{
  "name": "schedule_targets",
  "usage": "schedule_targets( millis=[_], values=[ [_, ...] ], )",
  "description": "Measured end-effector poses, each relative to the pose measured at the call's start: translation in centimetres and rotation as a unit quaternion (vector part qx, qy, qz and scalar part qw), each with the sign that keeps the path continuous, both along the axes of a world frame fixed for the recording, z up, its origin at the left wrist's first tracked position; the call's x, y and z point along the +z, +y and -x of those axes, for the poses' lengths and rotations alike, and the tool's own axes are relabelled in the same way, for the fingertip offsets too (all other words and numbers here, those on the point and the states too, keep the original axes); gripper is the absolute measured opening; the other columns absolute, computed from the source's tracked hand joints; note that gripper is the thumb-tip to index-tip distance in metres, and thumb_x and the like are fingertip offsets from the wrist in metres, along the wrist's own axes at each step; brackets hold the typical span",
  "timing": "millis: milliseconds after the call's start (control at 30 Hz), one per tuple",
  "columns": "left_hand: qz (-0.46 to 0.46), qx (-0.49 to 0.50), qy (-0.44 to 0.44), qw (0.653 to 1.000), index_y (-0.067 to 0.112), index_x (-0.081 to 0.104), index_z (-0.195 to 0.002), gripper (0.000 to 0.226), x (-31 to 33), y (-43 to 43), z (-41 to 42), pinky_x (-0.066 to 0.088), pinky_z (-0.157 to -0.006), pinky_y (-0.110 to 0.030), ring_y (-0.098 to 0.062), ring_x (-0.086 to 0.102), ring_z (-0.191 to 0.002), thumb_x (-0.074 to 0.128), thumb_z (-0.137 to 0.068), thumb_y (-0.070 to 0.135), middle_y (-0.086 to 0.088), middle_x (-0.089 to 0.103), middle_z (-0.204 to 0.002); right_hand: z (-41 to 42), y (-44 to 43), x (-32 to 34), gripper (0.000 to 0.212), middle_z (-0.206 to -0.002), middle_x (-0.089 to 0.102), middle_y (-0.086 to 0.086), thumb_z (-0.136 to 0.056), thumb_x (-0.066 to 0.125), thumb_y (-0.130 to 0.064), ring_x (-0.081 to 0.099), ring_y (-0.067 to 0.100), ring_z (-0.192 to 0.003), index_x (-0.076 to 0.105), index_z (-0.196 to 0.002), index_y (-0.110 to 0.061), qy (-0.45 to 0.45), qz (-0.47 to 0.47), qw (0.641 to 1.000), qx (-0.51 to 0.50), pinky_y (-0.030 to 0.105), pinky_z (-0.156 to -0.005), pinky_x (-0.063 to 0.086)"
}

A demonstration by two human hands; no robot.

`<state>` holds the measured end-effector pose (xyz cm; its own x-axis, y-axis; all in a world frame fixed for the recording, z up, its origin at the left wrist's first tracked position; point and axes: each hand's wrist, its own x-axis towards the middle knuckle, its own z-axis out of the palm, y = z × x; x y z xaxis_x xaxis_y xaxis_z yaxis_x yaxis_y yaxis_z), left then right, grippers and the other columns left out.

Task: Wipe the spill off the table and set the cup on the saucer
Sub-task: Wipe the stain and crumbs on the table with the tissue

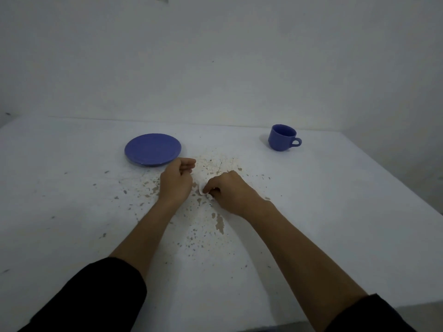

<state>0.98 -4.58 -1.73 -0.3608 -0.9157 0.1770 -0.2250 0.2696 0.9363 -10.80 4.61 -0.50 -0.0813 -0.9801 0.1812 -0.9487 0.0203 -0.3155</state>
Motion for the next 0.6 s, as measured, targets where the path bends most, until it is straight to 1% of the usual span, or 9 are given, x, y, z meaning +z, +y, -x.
schedule_targets(
  millis=[67, 133, 167, 233, 300, 333, 400, 500, 600],
  values=[
    [-0.02, -0.007, -0.009, 1.0, 0.016, 0.062, -0.112, 0.037, 0.3, 0.5, -0.3, 0.043, -0.075, -0.015, -0.012, 0.059, -0.102, 0.039, -0.088, -0.002, 0.001, 0.064, -0.114, 0.0, 1.3, 0.4, 0.024, -0.103, 0.076, 0.004, -0.088, 0.062, -0.004, 0.069, 0.013, -0.086, 0.076, -0.105, -0.014, -0.072, -0.007, 0.997, -0.016, 0.005, -0.074, 0.046],
    [-0.041, -0.008, -0.012, 0.999, 0.018, 0.062, -0.112, 0.038, 0.7, 1.0, -0.4, 0.039, -0.067, -0.013, -0.012, 0.059, -0.103, 0.039, -0.088, -0.001, 0.004, 0.064, -0.113, 0.4, 3.3, 0.2, 0.024, -0.098, 0.076, 0.001, -0.086, 0.064, -0.003, 0.067, 0.005, -0.079, 0.076, -0.102, -0.016, -0.225, 0.023, 0.971, -0.073, 0.005, -0.069, 0.048],
    [-0.049, -0.008, -0.01, 0.999, 0.019, 0.062, -0.112, 0.038, 0.9, 1.2, -0.5, 0.039, -0.066, -0.013, -0.013, 0.059, -0.104, 0.039, -0.088, -0.001, 0.004, 0.064, -0.114, 0.6, 4.4, 0.1, 0.024, -0.097, 0.075, 0.0, -0.086, 0.064, -0.002, 0.066, 0.004, -0.079, 0.076, -0.103, -0.014, -0.341, 0.046, 0.932, -0.111, 0.009, -0.068, 0.05],
    [-0.057, -0.011, -0.018, 0.998, 0.019, 0.062, -0.113, 0.039, 1.3, 2.0, -0.6, 0.039, -0.062, -0.013, -0.013, 0.059, -0.103, 0.039, -0.09, -0.001, 0.005, 0.063, -0.114, 1.1, 6.2, 0.1, 0.026, -0.1, 0.073, 0.002, -0.088, 0.061, 0.001, 0.067, 0.01, -0.087, 0.072, -0.11, -0.009, -0.563, 0.079, 0.805, -0.167, 0.017, -0.071, 0.055],
    [-0.045, -0.028, -0.022, 0.998, 0.02, 0.063, -0.112, 0.04, 1.7, 3.5, -0.5, 0.041, -0.06, -0.014, -0.012, 0.059, -0.101, 0.038, -0.09, -0.001, 0.005, 0.063, -0.113, 1.7, 7.7, 0.1, 0.028, -0.101, 0.072, 0.002, -0.091, 0.058, 0.002, 0.067, 0.014, -0.092, 0.066, -0.117, -0.003, -0.691, 0.111, 0.689, -0.189, 0.021, -0.078, 0.057],
    [-0.031, -0.039, -0.025, 0.998, 0.02, 0.064, -0.111, 0.039, 1.9, 4.4, -0.3, 0.041, -0.06, -0.013, -0.01, 0.059, -0.098, 0.039, -0.09, -0.001, 0.006, 0.064, -0.112, 2.1, 8.5, 0.2, 0.029, -0.102, 0.071, 0.002, -0.092, 0.056, 0.003, 0.067, 0.013, -0.092, 0.064, -0.119, -0.001, -0.728, 0.128, 0.645, -0.191, 0.021, -0.078, 0.057],
    [0.005, -0.067, -0.038, 0.997, 0.019, 0.065, -0.109, 0.035, 2.2, 6.7, 0.6, 0.038, -0.061, -0.008, -0.004, 0.058, -0.088, 0.041, -0.091, 0.0, 0.007, 0.064, -0.108, 2.7, 10.6, 0.4, 0.032, -0.103, 0.068, 0.003, -0.093, 0.053, 0.004, 0.066, 0.01, -0.085, 0.06, -0.124, 0.0, -0.77, 0.157, 0.591, -0.182, 0.018, -0.073, 0.057],
    [0.054, -0.124, -0.041, 0.99, 0.018, 0.067, -0.105, 0.034, 2.3, 11.2, 2.4, 0.039, -0.062, -0.002, 0.0, 0.058, -0.081, 0.042, -0.09, 0.0, 0.007, 0.065, -0.106, 3.6, 14.7, 0.5, 0.036, -0.102, 0.066, 0.004, -0.093, 0.052, 0.006, 0.063, 0.009, -0.071, 0.057, -0.127, -0.001, -0.784, 0.194, 0.562, -0.178, 0.017, -0.068, 0.052],
    [0.098, -0.184, -0.038, 0.977, 0.019, 0.068, -0.099, 0.033, 2.0, 16.4, 4.4, 0.04, -0.07, -0.007, -0.004, 0.059, -0.088, 0.043, -0.089, 0.0, 0.008, 0.066, -0.104, 4.1, 19.8, 0.6, 0.036, -0.103, 0.071, 0.002, -0.091, 0.048, 0.011, 0.065, 0.015, -0.085, 0.062, -0.119, -0.006, -0.781, 0.249, 0.534, -0.206, 0.023, -0.077, 0.052]
  ],
)
